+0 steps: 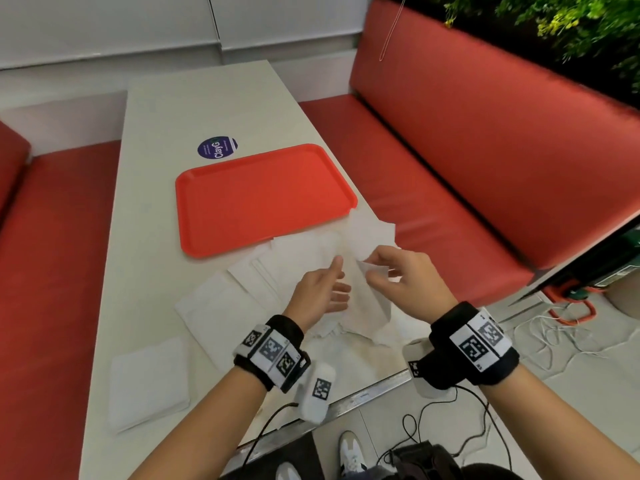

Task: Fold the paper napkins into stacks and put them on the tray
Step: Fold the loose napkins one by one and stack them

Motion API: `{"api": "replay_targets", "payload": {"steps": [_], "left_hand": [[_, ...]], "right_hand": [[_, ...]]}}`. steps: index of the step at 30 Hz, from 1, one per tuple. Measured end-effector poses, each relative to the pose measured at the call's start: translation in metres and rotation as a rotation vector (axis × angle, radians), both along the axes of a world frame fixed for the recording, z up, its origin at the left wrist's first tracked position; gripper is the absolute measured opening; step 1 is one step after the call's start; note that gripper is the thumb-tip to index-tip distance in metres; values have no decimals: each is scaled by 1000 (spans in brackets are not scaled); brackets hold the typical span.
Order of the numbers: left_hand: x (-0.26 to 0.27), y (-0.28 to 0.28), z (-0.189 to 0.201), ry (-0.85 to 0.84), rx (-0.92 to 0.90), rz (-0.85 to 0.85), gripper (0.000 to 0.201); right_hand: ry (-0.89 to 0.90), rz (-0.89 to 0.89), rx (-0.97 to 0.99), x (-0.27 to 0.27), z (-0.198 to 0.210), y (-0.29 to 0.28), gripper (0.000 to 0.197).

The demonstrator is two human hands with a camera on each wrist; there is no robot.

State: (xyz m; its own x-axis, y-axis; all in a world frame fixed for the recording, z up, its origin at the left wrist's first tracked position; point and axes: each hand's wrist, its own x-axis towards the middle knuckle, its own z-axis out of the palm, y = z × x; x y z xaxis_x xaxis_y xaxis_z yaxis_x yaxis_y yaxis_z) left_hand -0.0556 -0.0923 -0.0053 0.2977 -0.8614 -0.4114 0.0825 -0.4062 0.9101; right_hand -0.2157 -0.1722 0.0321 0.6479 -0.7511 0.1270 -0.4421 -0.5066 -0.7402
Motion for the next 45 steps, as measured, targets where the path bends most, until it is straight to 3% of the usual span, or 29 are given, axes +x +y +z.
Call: {"api": "replay_targets", "payload": {"steps": [3,5,8,11,13,16,19,25,29,32,34,38,41,45], "left_hand": [[-1,0,7,450,38,39,68],[1,3,8,519,-14,98,54],[4,9,9,364,-123,162,23],[7,16,12,220,-213,165,30],[8,22,16,173,-245,159,33],[9,29,24,158,-296,140,39],[10,36,35,125,-336,138,44],[25,55,44,-211,-382,167,46],[42,71,43,-376,-274,352,49],[56,80,40,-156,-50,267,65],[59,85,38,-28,-85,207,53],[61,93,39,-62,-273,296,19],[64,97,41,-61,-281,316,16],[68,102,43,6,-320,353,19]], "right_hand": [[-68,115,57,11,9,17,6],[-41,190,110,15,6,26,7],[-91,160,149,12,-2,31,13],[-229,-85,207,7,-8,24,15],[-216,-207,348,9,-12,18,25],[-234,-165,655,17,-13,19,40],[-370,-82,823,27,-8,28,34],[-489,-28,828,44,-3,35,23],[-497,16,824,51,0,38,23],[-492,67,839,58,3,42,26],[-489,95,852,63,4,45,27],[-427,103,784,70,7,49,21],[-406,103,719,71,5,49,12],[-502,65,801,73,7,49,9]]}}
